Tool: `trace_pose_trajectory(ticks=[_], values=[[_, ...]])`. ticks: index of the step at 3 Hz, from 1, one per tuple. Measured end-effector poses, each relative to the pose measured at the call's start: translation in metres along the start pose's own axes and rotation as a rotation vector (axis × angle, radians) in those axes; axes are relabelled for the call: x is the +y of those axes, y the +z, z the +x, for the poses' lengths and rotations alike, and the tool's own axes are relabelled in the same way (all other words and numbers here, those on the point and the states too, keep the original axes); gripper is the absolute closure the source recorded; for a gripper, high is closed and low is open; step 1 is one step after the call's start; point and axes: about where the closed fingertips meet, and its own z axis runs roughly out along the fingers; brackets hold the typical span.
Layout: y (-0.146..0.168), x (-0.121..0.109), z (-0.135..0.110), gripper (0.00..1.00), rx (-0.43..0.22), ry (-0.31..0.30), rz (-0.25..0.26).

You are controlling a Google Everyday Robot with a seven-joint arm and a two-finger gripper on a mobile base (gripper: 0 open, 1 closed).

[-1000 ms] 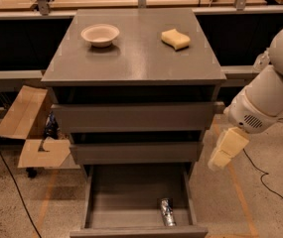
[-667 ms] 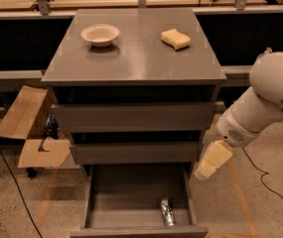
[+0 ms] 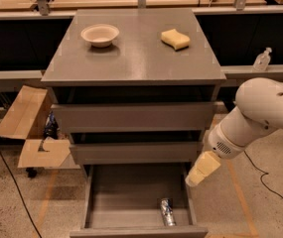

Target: Pick redbull can from bottom drawer and place on counter

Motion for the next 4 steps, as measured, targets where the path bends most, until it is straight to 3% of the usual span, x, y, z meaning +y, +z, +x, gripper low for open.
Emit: trace_pose_trajectory(ticks=[1, 2, 4], values=[[0.004, 0.002, 0.003, 0.00, 0.022, 0.003, -0.009], [0.037, -0.009, 0.014, 0.00, 0.022, 0.068, -0.022], [0.127, -0.049, 0.019, 0.00, -0.059, 0.195, -0.007]])
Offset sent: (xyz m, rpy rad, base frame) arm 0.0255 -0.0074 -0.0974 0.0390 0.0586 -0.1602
